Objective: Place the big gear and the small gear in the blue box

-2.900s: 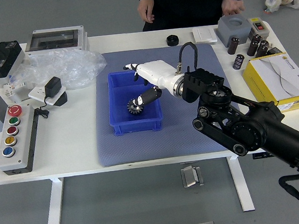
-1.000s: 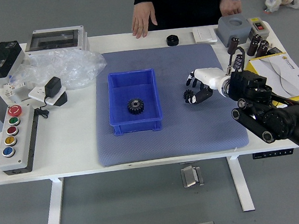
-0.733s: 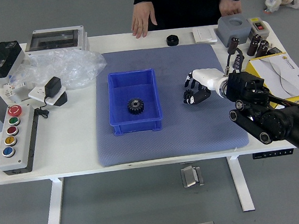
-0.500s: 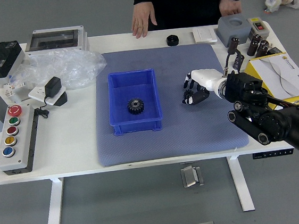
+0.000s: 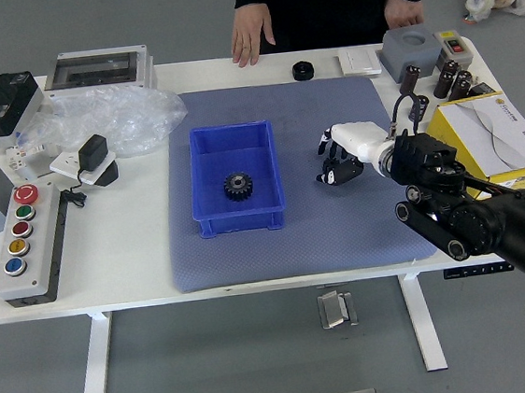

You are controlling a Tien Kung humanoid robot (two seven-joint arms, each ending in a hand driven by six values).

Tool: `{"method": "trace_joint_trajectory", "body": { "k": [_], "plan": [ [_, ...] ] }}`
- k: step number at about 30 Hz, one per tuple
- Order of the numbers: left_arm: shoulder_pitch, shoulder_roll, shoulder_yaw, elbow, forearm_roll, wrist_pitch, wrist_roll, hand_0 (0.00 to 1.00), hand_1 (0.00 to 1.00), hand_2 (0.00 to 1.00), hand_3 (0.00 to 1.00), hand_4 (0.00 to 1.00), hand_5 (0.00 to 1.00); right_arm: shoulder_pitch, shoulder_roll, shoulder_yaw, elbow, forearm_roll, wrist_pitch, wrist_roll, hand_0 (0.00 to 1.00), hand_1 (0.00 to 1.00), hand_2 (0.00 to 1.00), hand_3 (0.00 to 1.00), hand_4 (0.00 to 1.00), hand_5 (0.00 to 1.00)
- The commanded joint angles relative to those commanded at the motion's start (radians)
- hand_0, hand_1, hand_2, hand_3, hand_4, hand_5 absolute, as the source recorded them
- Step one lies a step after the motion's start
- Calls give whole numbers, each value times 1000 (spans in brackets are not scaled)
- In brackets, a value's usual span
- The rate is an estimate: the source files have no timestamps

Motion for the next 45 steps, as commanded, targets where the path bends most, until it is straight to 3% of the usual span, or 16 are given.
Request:
{"method": "trace_joint_trajectory", "body": {
  "k": [24, 25, 36, 42, 43, 45],
  "plan": [
    [0, -4, -3, 0, 0, 0, -1, 850, 820, 799, 822, 680, 300, -22, 15, 14, -28, -131, -62, 19, 572, 487, 598, 636, 746, 307],
    [0, -5, -3, 0, 0, 0, -1, 850, 820, 799, 823, 680, 300, -23, 16, 14, -29, -135, -66, 20, 566, 470, 558, 606, 727, 314],
    [1, -5, -1, 0, 1, 0, -1, 850, 820, 799, 823, 680, 301, -34, 23, 5, -36, -144, -89, 27, 545, 448, 520, 578, 690, 315],
    [1, -4, 1, 0, 2, 0, -1, 850, 820, 799, 822, 680, 301, -37, 26, 2, -40, -142, -105, 32, 560, 441, 502, 563, 662, 297],
    [1, -4, 1, 0, 2, 0, -1, 850, 820, 799, 822, 680, 301, -37, 26, 2, -41, -142, -108, 33, 585, 434, 490, 534, 640, 224],
    [2, -4, 2, 0, 1, 0, -1, 850, 820, 799, 822, 680, 301, -37, 27, 3, -43, -144, -115, 35, 585, 434, 490, 534, 640, 224]
  ]
}}
